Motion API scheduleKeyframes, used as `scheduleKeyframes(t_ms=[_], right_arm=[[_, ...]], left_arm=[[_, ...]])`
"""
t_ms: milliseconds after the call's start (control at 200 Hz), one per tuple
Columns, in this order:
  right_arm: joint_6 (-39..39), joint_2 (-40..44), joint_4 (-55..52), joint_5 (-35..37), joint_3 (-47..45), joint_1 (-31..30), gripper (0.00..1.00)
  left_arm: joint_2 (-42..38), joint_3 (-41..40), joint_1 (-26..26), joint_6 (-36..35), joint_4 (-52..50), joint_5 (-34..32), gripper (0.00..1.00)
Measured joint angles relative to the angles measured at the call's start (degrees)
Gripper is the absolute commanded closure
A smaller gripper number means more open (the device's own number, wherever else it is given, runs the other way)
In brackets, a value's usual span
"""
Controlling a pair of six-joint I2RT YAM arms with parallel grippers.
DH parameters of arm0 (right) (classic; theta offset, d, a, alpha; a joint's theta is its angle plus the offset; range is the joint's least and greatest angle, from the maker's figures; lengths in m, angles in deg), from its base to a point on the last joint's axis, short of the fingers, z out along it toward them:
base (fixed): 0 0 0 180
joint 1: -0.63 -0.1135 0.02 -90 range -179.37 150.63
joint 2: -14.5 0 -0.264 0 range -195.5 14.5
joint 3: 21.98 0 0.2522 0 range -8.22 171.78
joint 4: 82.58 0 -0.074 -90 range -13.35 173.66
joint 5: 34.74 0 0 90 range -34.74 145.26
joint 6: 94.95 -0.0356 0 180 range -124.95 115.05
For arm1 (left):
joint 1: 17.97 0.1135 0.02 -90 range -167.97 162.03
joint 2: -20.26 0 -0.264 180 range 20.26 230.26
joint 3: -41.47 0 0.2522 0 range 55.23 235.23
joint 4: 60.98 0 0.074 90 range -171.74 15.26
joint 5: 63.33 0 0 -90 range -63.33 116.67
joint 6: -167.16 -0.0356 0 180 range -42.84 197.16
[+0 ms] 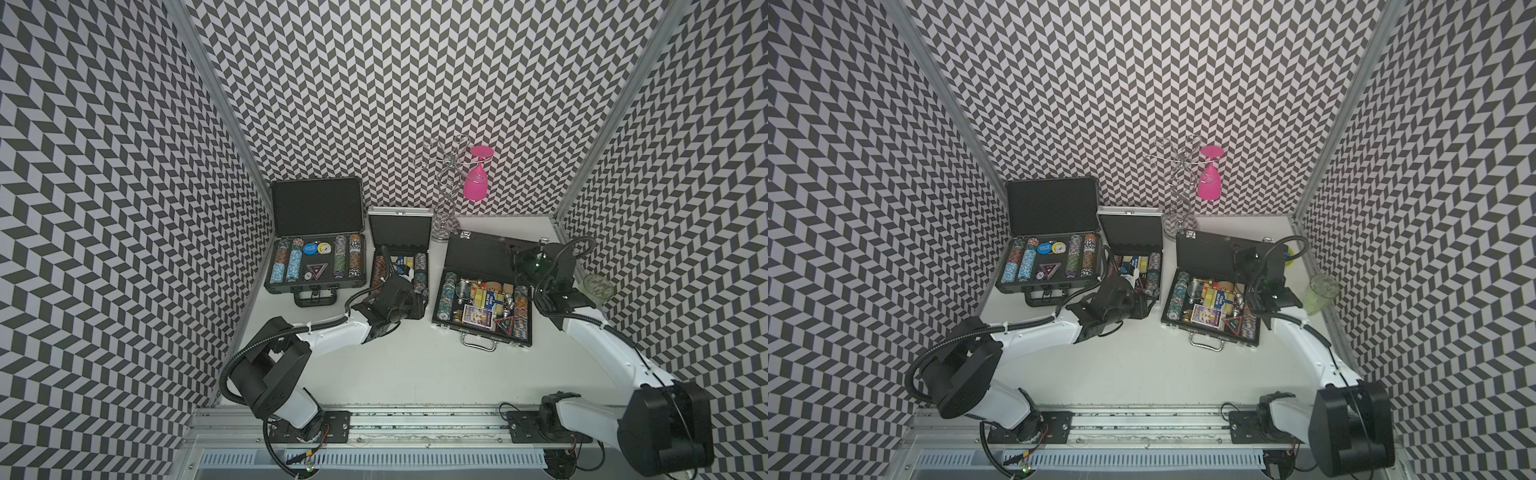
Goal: Close the poker set cases
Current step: Close the lid of the poker set case.
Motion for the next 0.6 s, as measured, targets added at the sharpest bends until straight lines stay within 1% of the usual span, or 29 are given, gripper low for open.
scheduleKeyframes(t_ms=[115, 325, 451, 601], right_arm=[[1.2, 4.2, -1.0, 0.4, -3.4, -1.2, 0.87], [5.5, 11.3, -5.7, 2.1, -8.0, -4.7, 0.71], [7.0, 13.9, -9.3, 3.5, -9.2, -6.6, 0.67], [7.5, 16.4, -14.3, 5.1, -9.7, -8.9, 0.64]], left_arm=[[-0.7, 1.1, 1.8, -0.1, -0.8, -0.1, 0.5], [-2.2, 2.5, 3.9, -0.6, -2.0, -0.2, 0.49], [-2.2, 3.7, 4.3, -1.2, -2.8, 0.1, 0.48], [-2.1, 5.3, 4.4, -1.4, -3.7, 2.1, 0.47]])
